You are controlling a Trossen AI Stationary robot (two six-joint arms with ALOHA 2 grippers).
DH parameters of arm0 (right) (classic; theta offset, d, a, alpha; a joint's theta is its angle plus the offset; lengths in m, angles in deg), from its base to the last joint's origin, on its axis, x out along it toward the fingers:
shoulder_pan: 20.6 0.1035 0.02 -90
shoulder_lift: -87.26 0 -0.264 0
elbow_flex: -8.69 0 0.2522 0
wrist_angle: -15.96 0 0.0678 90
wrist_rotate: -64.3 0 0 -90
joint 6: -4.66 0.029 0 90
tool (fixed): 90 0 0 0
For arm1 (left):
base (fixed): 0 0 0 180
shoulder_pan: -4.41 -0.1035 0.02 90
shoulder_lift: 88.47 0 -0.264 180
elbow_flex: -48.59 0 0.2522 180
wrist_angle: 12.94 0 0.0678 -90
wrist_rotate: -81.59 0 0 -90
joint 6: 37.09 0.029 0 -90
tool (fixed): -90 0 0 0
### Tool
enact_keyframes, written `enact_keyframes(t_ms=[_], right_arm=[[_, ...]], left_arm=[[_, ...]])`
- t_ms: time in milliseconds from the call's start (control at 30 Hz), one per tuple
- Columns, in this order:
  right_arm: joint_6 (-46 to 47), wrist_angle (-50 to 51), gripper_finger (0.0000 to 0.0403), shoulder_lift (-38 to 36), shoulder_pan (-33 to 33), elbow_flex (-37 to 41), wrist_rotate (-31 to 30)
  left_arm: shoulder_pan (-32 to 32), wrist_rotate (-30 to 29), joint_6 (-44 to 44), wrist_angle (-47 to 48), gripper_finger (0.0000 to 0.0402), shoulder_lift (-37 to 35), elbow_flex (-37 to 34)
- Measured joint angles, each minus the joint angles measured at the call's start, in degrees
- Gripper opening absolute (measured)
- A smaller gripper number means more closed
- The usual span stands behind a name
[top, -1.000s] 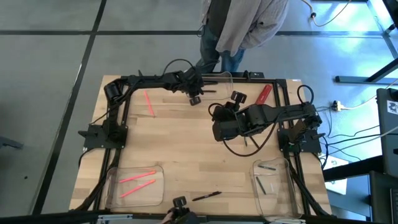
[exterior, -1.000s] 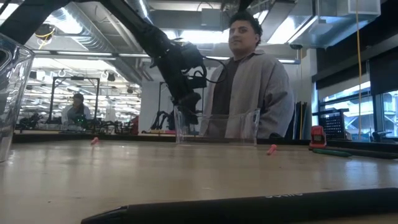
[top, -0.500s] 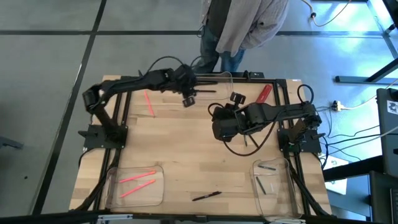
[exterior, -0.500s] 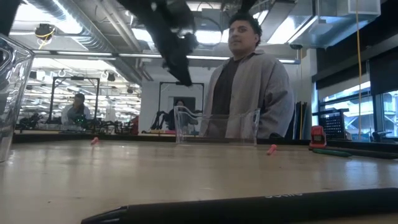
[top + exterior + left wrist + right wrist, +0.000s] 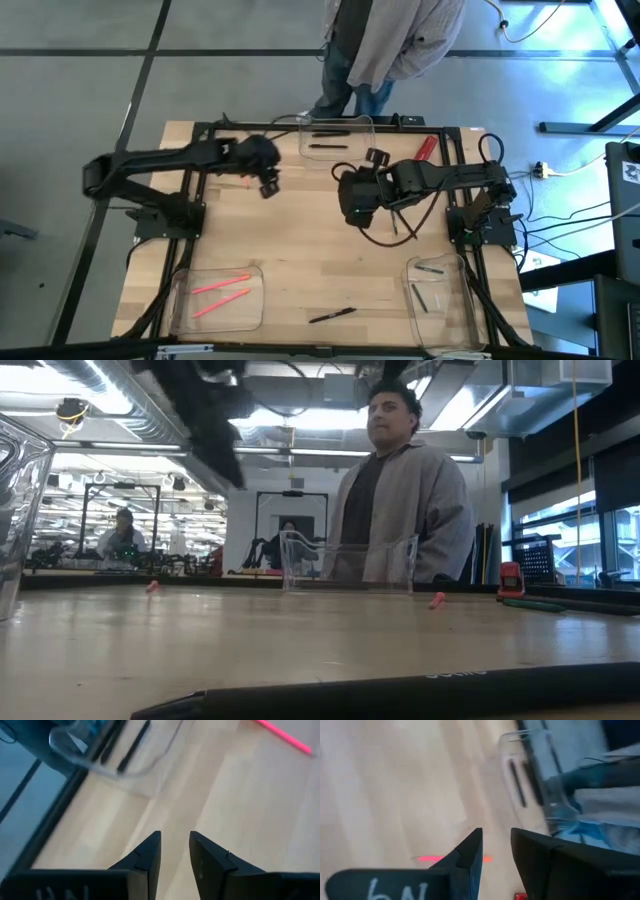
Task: Sort crayons/erasers/pens/pencils in bins
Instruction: Put the black pen into the top transparent bin
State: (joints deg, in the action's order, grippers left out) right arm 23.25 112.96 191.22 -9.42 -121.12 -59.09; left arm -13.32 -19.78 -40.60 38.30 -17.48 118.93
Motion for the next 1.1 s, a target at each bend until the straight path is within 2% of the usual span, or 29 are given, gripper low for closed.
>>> enact_keyframes(t_ms=[67, 200, 367, 500, 733, 833, 1100], right_arm=[[-3.64, -1.0, 0.0103, 0.0, 0.06, 0.0, 4.31], [-13.53, -7.27, 0.0103, 0.08, 1.58, 1.49, 17.66], [-24.49, -21.15, 0.0103, 1.35, 7.11, 10.73, 27.29], [-21.28, -30.29, 0.0103, 1.38, 11.11, 18.02, 28.04], [-15.45, -45.75, 0.0103, 1.42, 17.11, 28.16, 30.57], [-12.81, -50.41, 0.0103, 1.38, 19.55, 31.75, 32.08], [-7.03, -61.64, 0.0103, 1.38, 24.86, 41.26, 30.32]], left_arm=[[0.4, -0.02, -1.45, 0.9, 0.0094, -4.62, -3.97], [0.95, 0.1, -5.24, 0.96, 0.0094, -13.99, -11.27], [2.59, 0.49, -6.9, 0.66, 0.0094, -22.89, -17.28], [4.9, 4.32, -6.59, 0.41, 0.0094, -26.83, -17.95], [12.46, 4.37, -0.4, -4.46, 0.0094, -28.07, -17.67], [15.59, 2.73, 0.06, -4.2, 0.0094, -27.31, -16.01], [23.47, -2.87, 2.37, -4.28, 0.0094, -25.13, -9.74]])
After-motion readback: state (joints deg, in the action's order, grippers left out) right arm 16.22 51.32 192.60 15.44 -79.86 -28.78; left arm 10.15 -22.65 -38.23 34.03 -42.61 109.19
